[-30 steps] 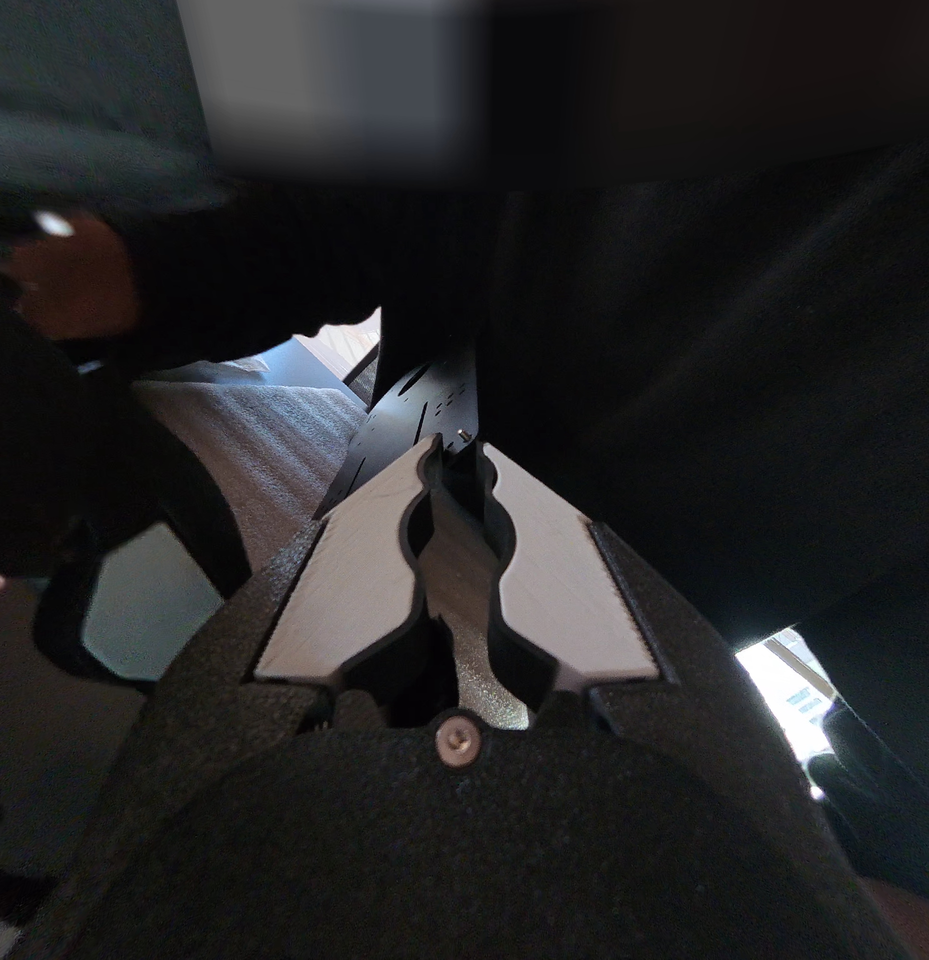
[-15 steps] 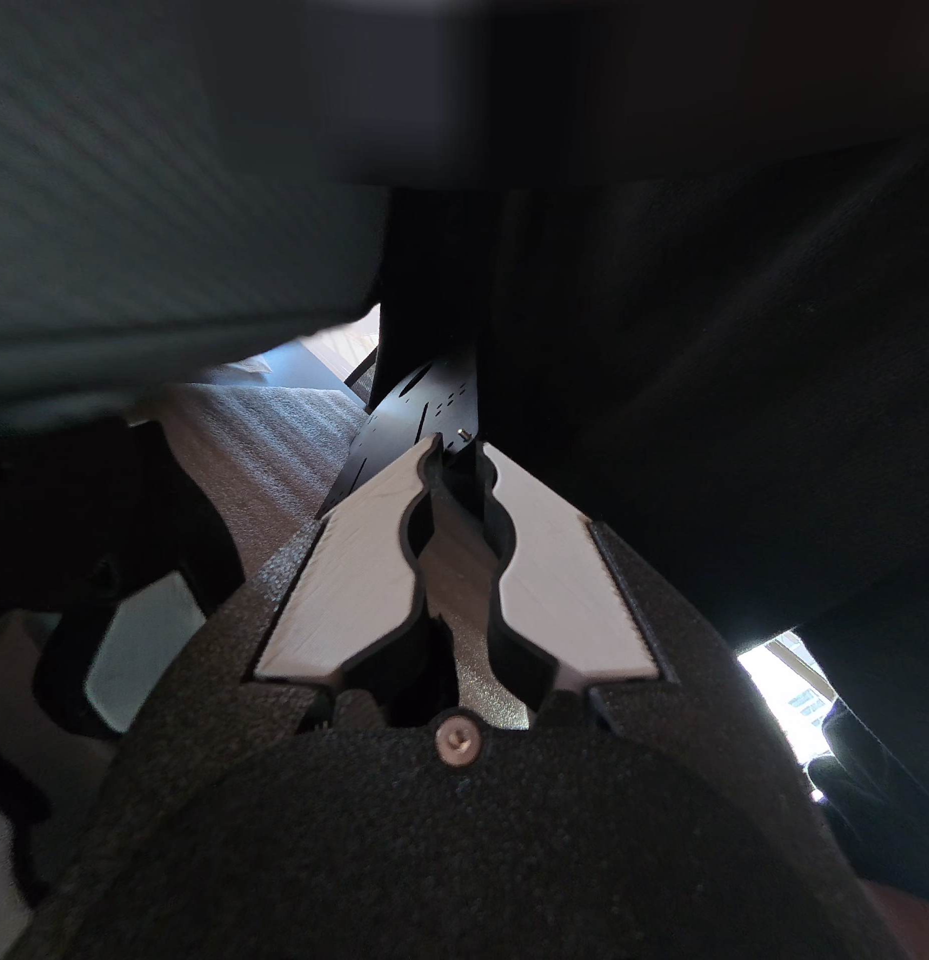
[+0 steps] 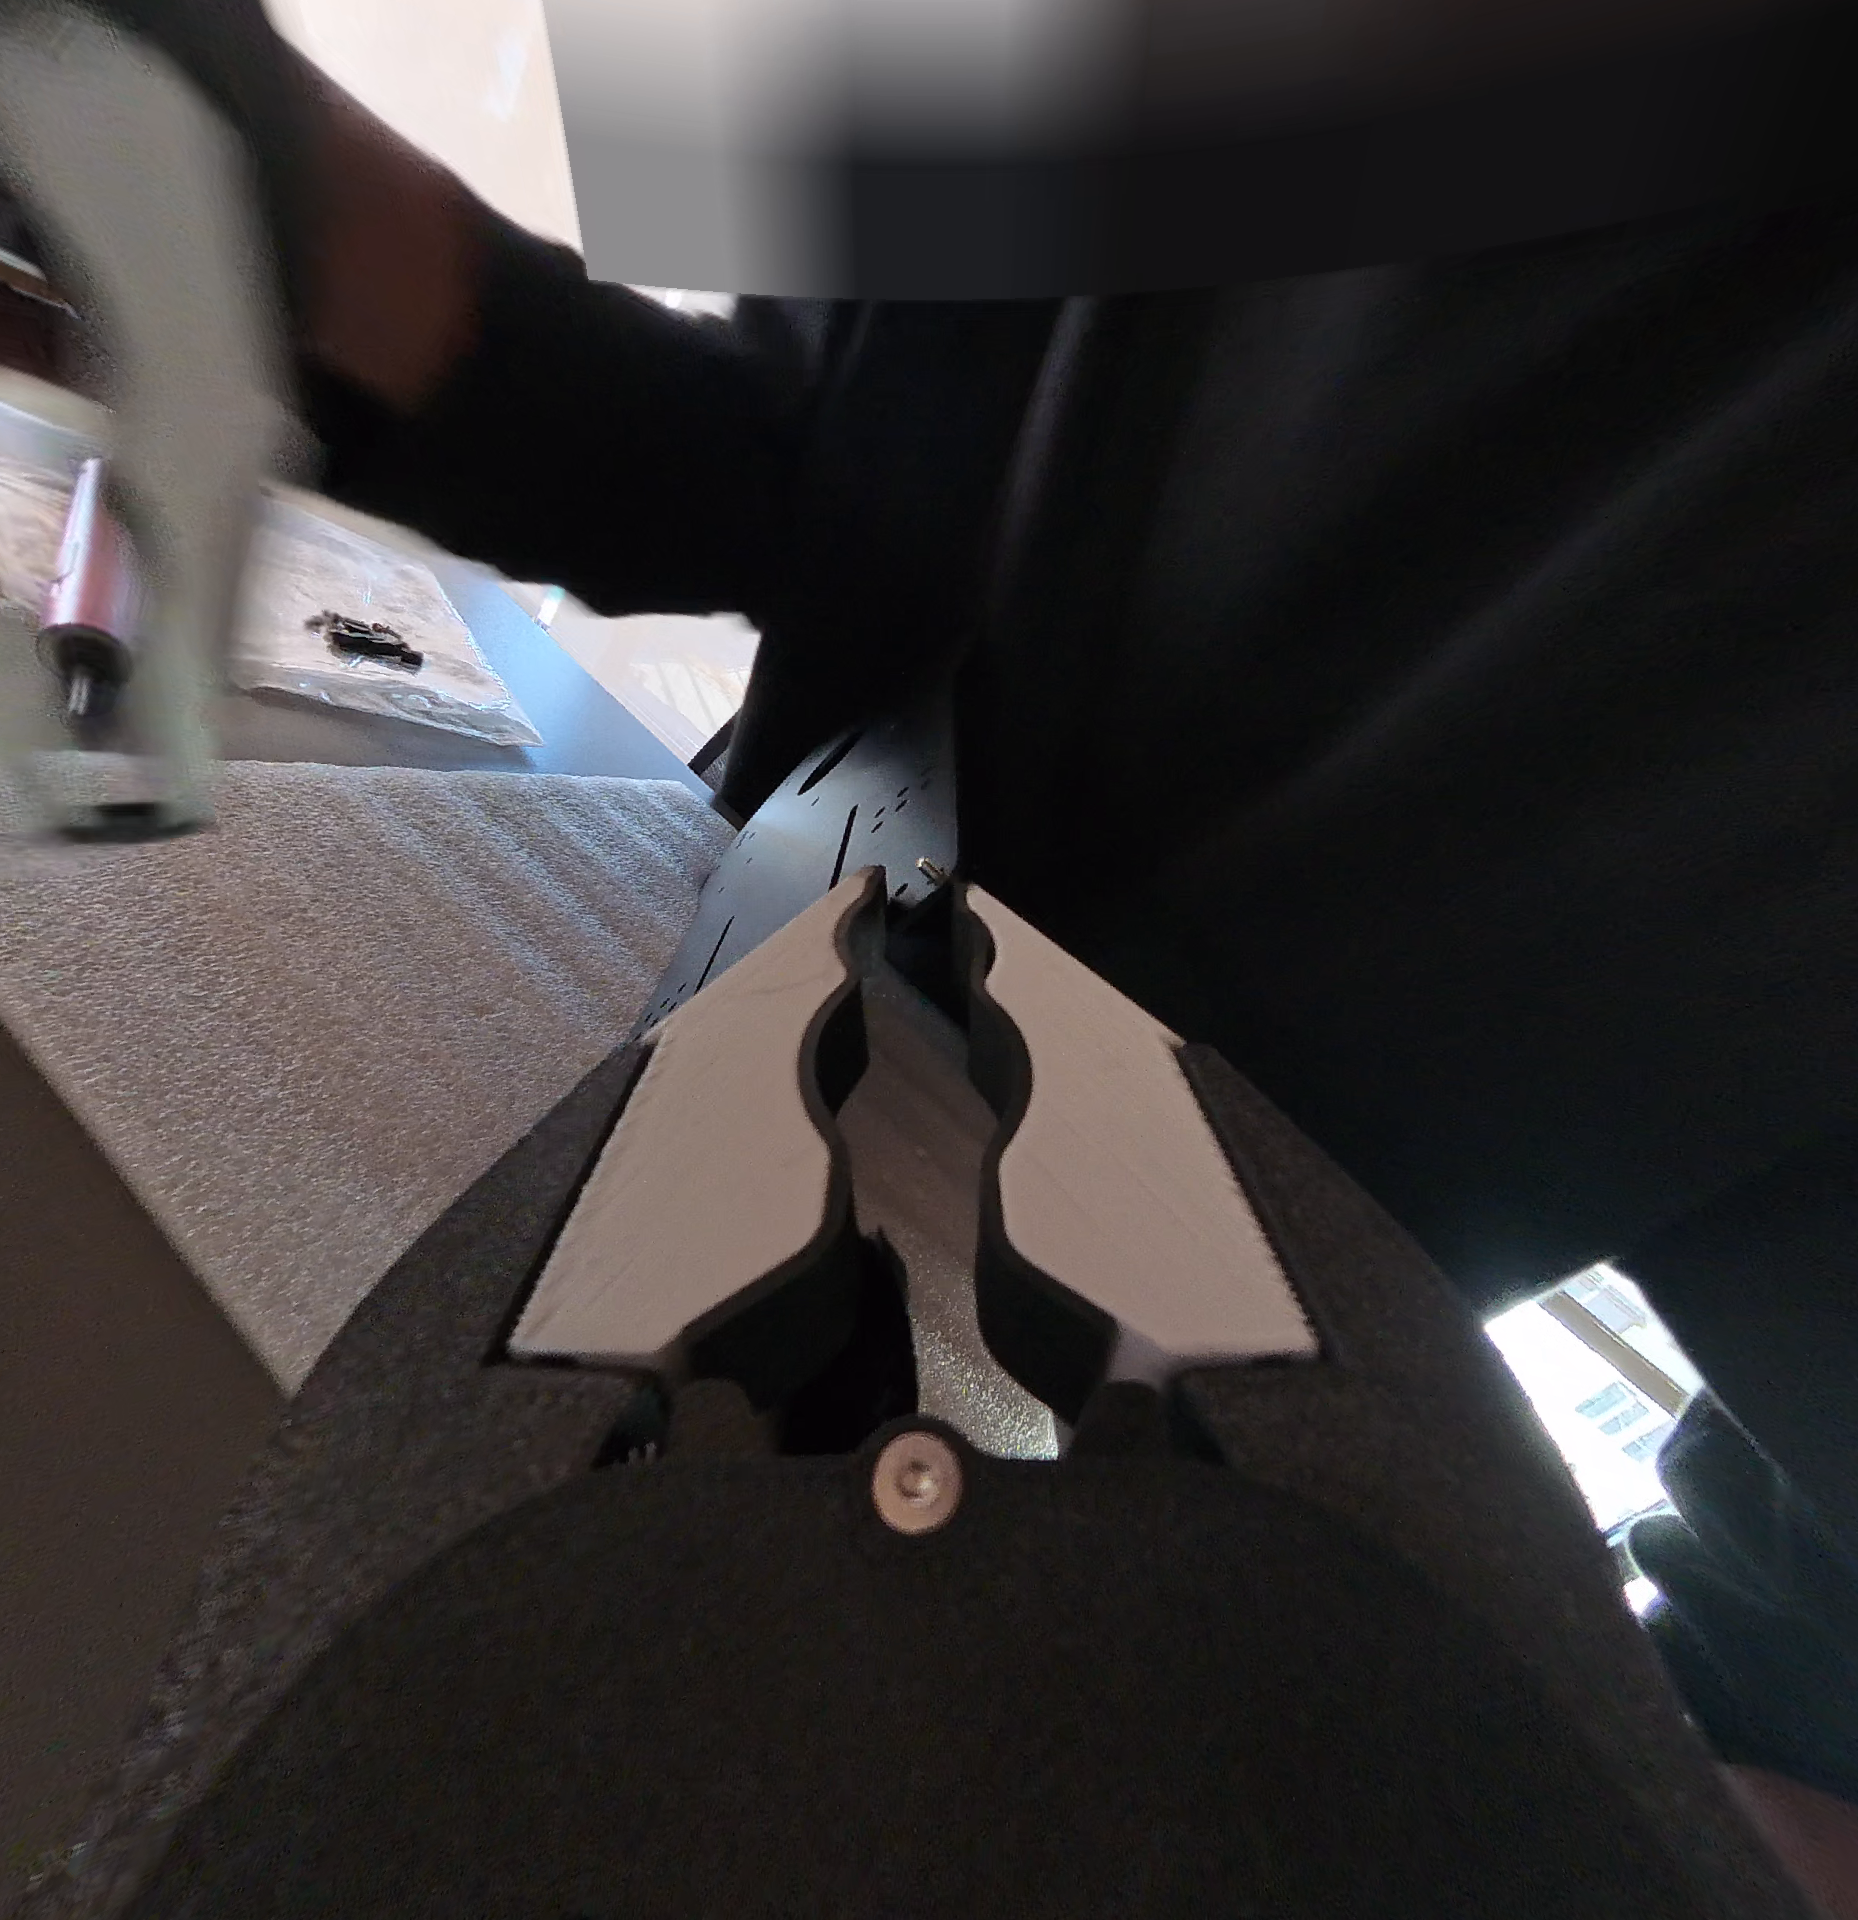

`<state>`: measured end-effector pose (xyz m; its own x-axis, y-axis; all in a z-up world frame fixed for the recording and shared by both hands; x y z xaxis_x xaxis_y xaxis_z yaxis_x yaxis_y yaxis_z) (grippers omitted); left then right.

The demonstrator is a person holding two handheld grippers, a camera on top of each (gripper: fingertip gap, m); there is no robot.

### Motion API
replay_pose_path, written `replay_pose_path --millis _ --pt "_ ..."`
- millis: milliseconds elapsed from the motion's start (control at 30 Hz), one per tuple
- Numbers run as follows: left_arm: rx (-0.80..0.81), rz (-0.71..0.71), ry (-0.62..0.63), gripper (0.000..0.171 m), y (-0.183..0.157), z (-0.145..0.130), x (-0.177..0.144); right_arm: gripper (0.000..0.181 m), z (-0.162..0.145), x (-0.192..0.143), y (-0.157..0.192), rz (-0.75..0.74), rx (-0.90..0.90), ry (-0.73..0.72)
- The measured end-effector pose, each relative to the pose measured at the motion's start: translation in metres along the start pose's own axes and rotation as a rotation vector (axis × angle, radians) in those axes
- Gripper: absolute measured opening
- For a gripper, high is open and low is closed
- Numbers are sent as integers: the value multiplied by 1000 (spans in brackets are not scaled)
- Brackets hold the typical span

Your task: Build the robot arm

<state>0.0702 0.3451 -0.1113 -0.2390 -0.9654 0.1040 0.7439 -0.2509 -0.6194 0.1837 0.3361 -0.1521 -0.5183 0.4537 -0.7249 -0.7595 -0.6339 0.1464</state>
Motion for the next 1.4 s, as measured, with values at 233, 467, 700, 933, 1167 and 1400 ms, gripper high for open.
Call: replay_pose_path --millis 233,467,700,933,1167,1400 --pt "-5 3 -13 10 2 3 0 8 -79 22 50 -271 120 167" --pt "-12 -7 -21 11 2 2 0 18 -86 13 48 -454 258 88" --pt "-6 3 -19 10 2 2 0 16 -88 15 60 -538 418 23" --pt "-8 0 -18 10 2 2 0 20 -82 26 53 -545 424 -15" --pt "-10 -4 -19 10 2 2 0 14 -81 21 52 -598 394 -53" --pt "-9 -7 -16 11 2 1 0 12 -83 24 55 -611 379 -51"
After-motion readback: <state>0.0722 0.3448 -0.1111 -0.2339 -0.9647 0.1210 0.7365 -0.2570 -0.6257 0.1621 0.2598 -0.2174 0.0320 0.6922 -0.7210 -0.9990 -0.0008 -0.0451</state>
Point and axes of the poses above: each gripper's, where its closed fingertips meet, x out along the fingers, z out of its top, y = z × x across the jaws, the point moved 1 cm from there along -x, back along the fingers, and after that the axes turned 6 degrees about -x, right-handed, at the moved point
